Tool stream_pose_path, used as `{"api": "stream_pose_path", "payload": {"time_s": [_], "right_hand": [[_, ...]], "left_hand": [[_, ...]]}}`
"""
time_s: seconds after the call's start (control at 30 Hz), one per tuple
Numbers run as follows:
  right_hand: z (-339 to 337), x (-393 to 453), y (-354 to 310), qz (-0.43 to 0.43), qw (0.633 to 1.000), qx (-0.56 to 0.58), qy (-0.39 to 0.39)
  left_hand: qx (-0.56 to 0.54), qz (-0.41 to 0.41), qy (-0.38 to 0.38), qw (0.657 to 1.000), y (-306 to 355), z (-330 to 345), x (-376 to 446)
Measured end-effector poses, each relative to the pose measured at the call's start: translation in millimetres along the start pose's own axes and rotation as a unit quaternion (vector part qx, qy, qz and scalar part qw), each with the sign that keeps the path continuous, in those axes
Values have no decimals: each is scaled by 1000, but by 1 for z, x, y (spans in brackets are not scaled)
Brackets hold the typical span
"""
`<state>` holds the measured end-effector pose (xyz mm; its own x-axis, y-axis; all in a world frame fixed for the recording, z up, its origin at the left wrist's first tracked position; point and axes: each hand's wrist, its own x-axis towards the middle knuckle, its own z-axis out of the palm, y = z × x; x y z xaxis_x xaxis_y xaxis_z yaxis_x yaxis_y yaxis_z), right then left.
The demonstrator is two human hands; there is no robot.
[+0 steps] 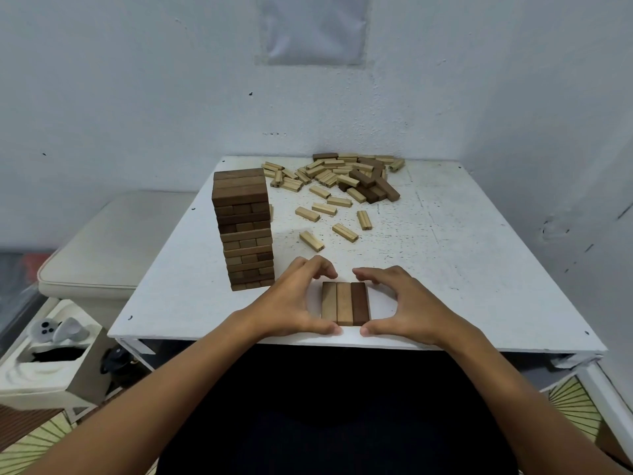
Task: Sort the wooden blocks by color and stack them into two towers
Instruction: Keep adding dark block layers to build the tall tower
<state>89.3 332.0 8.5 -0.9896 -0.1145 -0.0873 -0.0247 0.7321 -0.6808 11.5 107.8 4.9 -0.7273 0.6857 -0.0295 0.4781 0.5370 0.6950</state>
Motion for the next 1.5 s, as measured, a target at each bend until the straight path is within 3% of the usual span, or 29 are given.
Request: {"api": "stream_pose_path", "payload": {"time_s": [1.0, 1.5], "right_hand": [[9, 8, -4, -55, 998, 13, 25], [-64, 5, -104, -204, 976, 27, 72]], "left_hand": [[-78, 18, 42, 996, 10, 2, -3], [-38, 103, 185, 977, 82, -87, -40]]}}
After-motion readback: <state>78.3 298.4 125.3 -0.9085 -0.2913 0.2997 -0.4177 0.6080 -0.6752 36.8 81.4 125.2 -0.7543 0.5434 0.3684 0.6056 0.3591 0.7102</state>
